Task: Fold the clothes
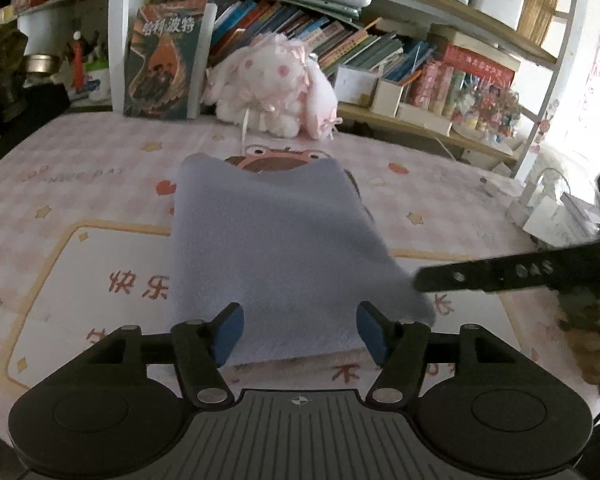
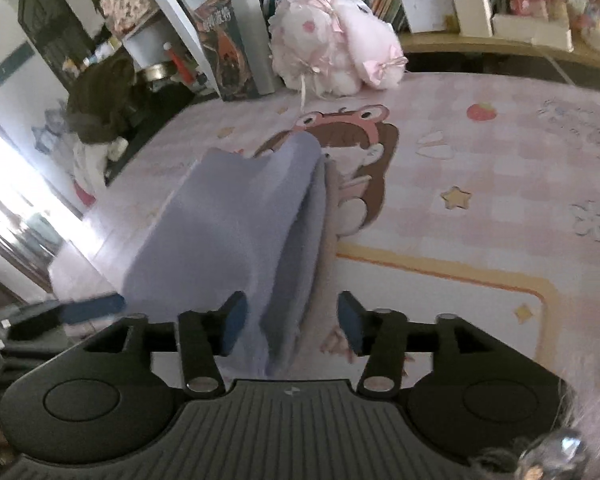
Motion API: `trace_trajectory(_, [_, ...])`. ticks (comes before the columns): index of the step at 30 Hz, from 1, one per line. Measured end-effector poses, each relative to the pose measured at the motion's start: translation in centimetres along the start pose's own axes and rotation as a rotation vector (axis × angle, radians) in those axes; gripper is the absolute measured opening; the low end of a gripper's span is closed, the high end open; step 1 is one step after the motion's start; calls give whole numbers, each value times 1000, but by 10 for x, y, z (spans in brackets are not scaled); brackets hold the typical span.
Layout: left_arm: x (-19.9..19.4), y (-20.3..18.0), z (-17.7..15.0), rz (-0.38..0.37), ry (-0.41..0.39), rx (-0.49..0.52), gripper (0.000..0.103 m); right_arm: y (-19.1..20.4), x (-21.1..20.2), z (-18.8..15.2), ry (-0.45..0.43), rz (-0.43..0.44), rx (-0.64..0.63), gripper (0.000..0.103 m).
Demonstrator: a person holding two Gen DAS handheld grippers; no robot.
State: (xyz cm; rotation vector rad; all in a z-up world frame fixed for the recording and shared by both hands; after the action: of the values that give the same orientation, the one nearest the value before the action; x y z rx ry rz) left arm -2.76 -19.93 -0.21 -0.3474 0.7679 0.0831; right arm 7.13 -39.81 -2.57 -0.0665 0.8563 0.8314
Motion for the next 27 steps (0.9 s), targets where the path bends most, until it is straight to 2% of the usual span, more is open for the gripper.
trace_trajectory(4, [2, 11, -5, 33, 25, 22, 65, 12, -7, -17, 34, -74, 2, 65])
trace_trajectory(8, [-3, 18, -7, 17, 33, 61, 75, 29, -9, -26, 52, -158, 5, 77])
trace_trajectory(13, [-7, 29, -8, 16, 51, 125, 79, 52, -12, -31, 51, -235, 18, 84])
trace_trajectory(20, [-14, 54, -5, -21, 73, 143, 80, 81, -10, -39, 73, -345, 41, 87])
trace_trajectory(27, [-18, 72, -6, -70, 110, 161, 80, 107, -9, -42, 73, -392, 60, 87])
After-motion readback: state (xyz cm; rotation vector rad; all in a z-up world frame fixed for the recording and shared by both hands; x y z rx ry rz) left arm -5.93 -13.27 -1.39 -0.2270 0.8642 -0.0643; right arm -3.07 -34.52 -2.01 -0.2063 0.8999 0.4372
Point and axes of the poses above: each gripper's, at about its wrist camera, not at the fingertips, and x roughly the way its jaws point, y to its left, z to its top, the point moved 3 cm from there along x, roughly the way its jaws point, and after that the axes turned 12 degrees about -x, right-handed, at the moved point
